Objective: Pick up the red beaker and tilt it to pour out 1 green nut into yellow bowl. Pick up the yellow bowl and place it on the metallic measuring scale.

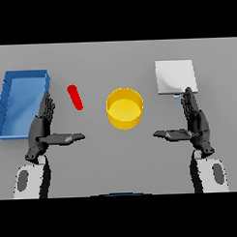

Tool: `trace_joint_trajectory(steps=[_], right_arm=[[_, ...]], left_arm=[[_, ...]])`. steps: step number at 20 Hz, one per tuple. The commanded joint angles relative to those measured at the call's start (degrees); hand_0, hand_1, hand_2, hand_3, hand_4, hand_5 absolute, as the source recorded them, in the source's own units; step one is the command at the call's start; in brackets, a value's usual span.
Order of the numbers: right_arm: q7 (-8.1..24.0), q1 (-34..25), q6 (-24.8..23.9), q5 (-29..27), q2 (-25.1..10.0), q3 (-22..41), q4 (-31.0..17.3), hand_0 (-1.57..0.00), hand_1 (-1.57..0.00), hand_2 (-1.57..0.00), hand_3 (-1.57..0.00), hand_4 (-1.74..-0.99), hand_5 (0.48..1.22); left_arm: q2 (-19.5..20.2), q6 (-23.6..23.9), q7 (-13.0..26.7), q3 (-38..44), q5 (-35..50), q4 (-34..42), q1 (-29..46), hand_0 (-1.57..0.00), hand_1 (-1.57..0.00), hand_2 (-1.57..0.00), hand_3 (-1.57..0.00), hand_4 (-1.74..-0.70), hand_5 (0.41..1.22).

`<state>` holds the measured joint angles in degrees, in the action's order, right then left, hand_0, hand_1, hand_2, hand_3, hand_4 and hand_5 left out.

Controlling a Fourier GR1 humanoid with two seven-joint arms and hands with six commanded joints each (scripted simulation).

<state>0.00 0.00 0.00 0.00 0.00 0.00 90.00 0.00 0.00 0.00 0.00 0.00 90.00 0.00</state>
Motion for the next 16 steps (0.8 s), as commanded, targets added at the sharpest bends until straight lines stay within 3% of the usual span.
trace_joint_trajectory(steps=[1,6,7,9,12,16], right_arm=[[0.08,-0.11,-0.11,0.04,0.09,0.05,-0.06,0.0,0.0,0.0,0.0,-1.245,0.681],[0.42,-1.06,-0.73,0.62,0.65,0.27,-0.79,0.0,0.0,0.0,0.0,-1.245,0.681],[-3.87,0.92,-2.08,6.61,-1.69,2.75,1.47,0.0,0.0,0.0,0.0,-1.245,0.681],[-6.36,3.73,-3.17,13.03,-3.4,6.08,4.36,0.0,0.0,0.0,0.0,-1.239,0.679],[-5.49,5.49,-3.74,16.02,-3.44,7.99,6.57,0.0,0.0,0.0,0.0,-1.235,0.678],[-5.03,5.1,-2.88,14.41,-3.34,7.64,7.5,0.0,0.0,0.0,0.0,-1.254,0.682]], left_arm=[[-0.02,0.08,0.08,0.01,0.01,-0.06,-0.11,0.0,0.0,0.0,0.0,-1.2,0.652],[-0.1,0.26,0.59,0.11,0.06,-0.31,-1.03,0.0,0.0,0.0,0.0,-1.2,0.652],[1.43,0.05,0.13,-1.96,-2.92,1.97,0.91,0.0,0.0,0.0,0.0,-1.2,0.652],[3.07,-0.56,0.5,-4.0,-5.51,4.94,3.1,0.0,0.0,0.0,0.0,-1.21,0.65],[3.2,-0.55,2.88,-5.87,-7.45,6.64,3.6,0.0,0.0,0.0,0.0,-1.22,0.66],[3.0,-0.7,3.7,-6.95,-8.79,5.55,2.73,0.0,0.0,0.0,0.0,-1.25,0.679]])
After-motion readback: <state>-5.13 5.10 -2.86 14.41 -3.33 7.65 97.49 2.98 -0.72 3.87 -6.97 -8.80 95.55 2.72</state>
